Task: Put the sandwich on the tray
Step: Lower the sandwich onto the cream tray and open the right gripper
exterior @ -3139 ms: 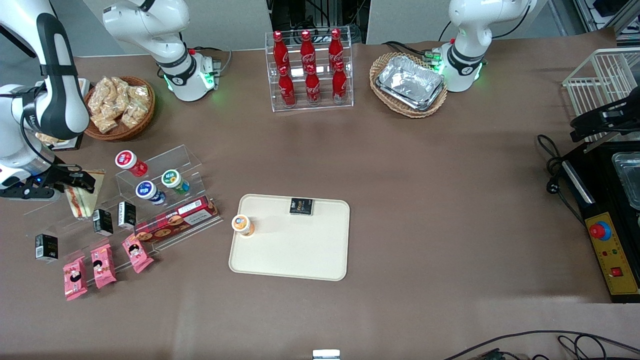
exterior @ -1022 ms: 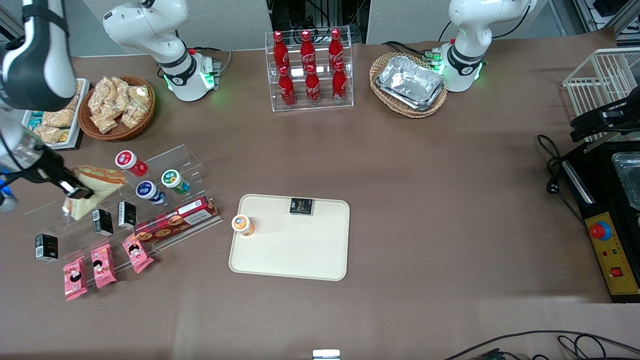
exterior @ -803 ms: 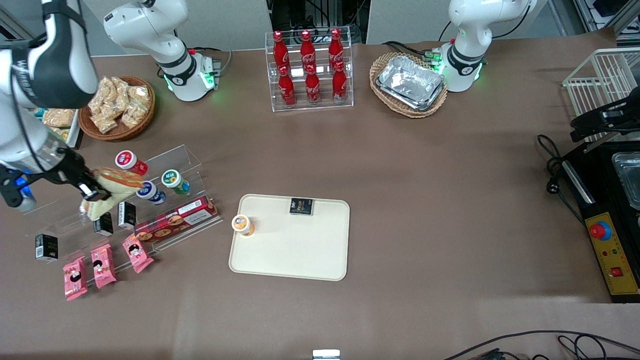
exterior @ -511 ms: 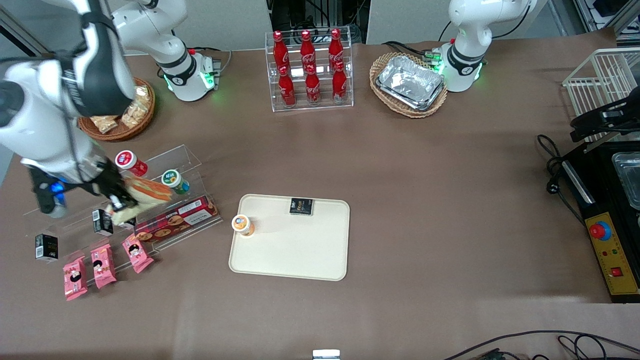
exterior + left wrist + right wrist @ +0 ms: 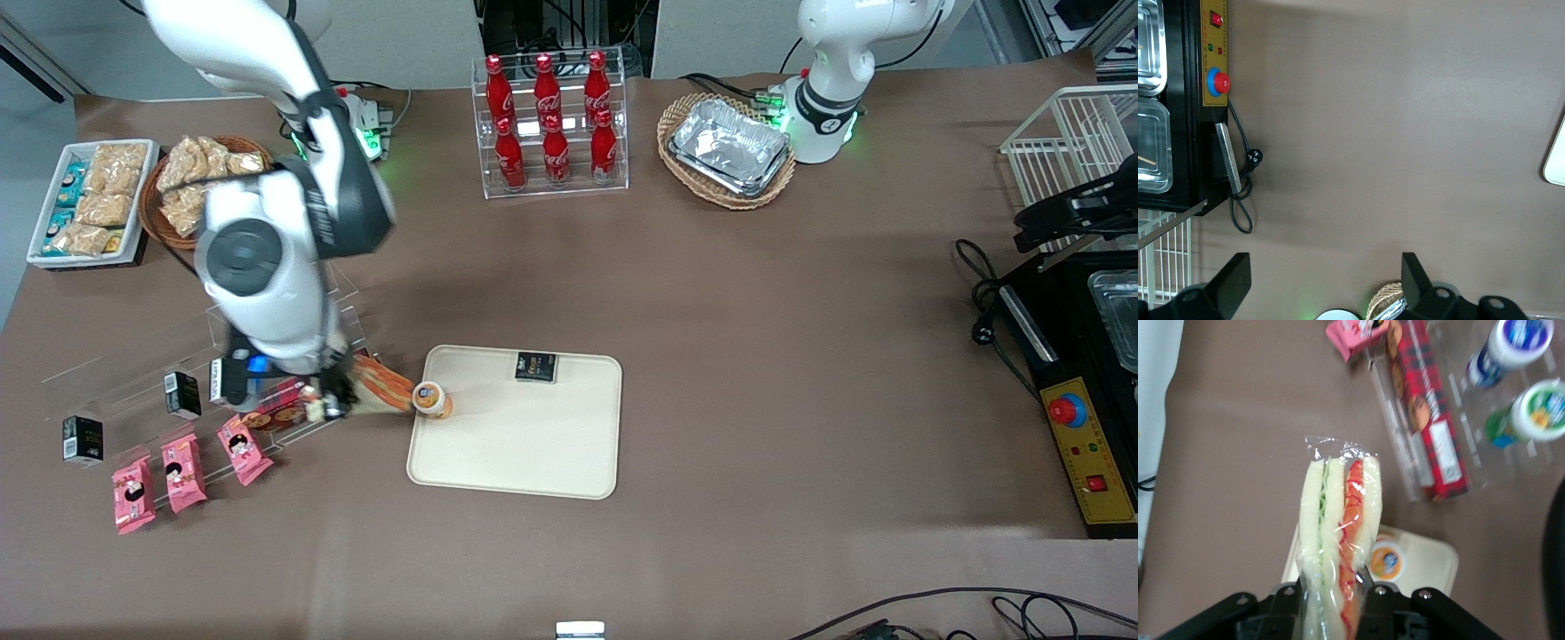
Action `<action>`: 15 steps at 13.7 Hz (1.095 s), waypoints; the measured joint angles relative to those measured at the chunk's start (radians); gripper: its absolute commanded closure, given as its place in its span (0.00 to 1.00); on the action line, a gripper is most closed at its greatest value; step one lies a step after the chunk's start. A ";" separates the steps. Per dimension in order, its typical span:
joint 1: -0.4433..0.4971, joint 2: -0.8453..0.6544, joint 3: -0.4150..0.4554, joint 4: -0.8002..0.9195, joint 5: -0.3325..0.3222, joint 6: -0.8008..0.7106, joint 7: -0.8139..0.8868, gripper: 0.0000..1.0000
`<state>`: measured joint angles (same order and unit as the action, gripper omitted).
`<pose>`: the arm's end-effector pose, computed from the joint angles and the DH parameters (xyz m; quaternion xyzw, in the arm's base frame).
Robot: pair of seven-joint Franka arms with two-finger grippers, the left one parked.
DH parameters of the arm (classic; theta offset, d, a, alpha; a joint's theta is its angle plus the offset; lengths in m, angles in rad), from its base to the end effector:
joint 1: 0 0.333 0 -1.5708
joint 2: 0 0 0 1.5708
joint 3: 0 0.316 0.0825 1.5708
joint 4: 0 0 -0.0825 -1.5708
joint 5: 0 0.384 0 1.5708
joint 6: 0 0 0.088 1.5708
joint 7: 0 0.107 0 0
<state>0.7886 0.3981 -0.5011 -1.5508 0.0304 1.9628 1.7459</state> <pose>0.6289 0.2345 0.4492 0.7523 -0.6533 0.0833 0.0151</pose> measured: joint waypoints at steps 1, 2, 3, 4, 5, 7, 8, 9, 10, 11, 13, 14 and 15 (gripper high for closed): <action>0.018 0.040 0.000 0.028 0.013 0.025 0.065 0.74; 0.037 0.076 0.001 0.046 0.028 0.058 0.140 0.74; 0.054 0.108 0.006 0.057 0.035 0.107 0.214 0.74; 0.063 0.140 0.017 0.061 0.036 0.164 0.280 0.74; 0.067 0.169 0.030 0.064 0.037 0.210 0.326 0.74; 0.067 0.223 0.058 0.070 0.039 0.285 0.391 0.74; 0.065 0.248 0.071 0.074 0.040 0.329 0.425 0.74; 0.062 0.271 0.084 0.078 0.041 0.369 0.456 0.74; 0.057 0.293 0.099 0.081 0.053 0.404 0.477 0.74; 0.055 0.318 0.108 0.082 0.082 0.446 0.488 0.73; 0.053 0.370 0.114 0.085 0.122 0.532 0.489 0.73; 0.050 0.395 0.122 0.087 0.127 0.558 0.488 0.73; 0.043 0.414 0.137 0.090 0.129 0.571 0.488 0.73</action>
<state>0.8315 0.8122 -0.3644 -1.4608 0.1599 2.5336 2.2340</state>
